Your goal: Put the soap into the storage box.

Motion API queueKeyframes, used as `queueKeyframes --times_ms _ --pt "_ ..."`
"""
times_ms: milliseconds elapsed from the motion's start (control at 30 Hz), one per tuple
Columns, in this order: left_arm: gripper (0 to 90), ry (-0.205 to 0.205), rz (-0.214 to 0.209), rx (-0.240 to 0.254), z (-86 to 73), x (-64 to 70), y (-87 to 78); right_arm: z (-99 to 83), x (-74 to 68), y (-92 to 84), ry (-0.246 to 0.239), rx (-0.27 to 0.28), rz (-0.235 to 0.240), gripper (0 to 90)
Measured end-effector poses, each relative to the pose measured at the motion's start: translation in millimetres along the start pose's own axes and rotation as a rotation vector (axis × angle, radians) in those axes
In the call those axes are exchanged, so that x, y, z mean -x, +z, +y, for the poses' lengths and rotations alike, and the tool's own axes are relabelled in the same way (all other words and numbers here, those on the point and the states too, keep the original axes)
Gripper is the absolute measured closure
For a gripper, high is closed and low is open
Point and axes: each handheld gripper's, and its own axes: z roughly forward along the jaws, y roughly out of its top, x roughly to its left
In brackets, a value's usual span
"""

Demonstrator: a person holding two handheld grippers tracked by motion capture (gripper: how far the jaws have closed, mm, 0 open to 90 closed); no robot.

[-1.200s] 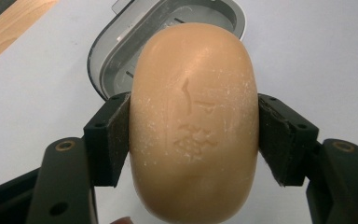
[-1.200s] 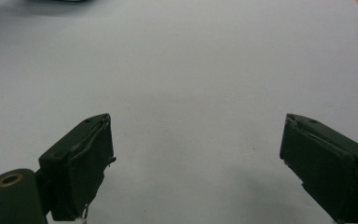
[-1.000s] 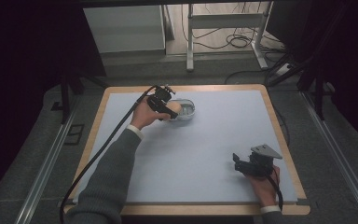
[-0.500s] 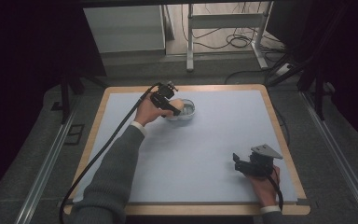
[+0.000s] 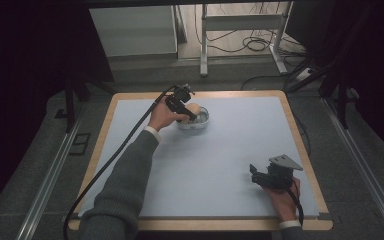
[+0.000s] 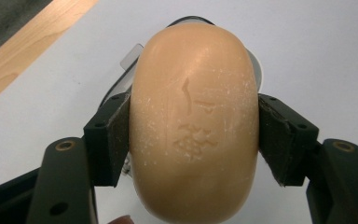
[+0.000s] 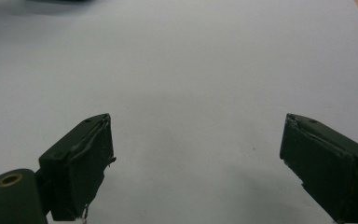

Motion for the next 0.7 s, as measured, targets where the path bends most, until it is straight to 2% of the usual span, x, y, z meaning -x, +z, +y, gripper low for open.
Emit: queueKeyframes --times_ms 133,300,433,700 --pt "32.6 -0.003 -0.005 0.008 4.8 -1.0 2.5 0.0 0.0 0.0 0.001 0.000 0.001 9.6" --pt "32.6 0.010 0.002 -0.012 7.3 -3.0 9.4 0.0 0.0 0.0 0.002 -0.001 0.001 9.6" --pt "32.6 -0.004 -0.004 -0.018 6.1 -5.6 18.2 0.0 -0.2 -0.1 0.002 -0.001 0.000 9.6" --pt "32.5 -0.009 -0.007 -0.027 3.8 -6.9 30.1 0.0 -0.3 0.0 0.000 -0.001 0.000 9.6"
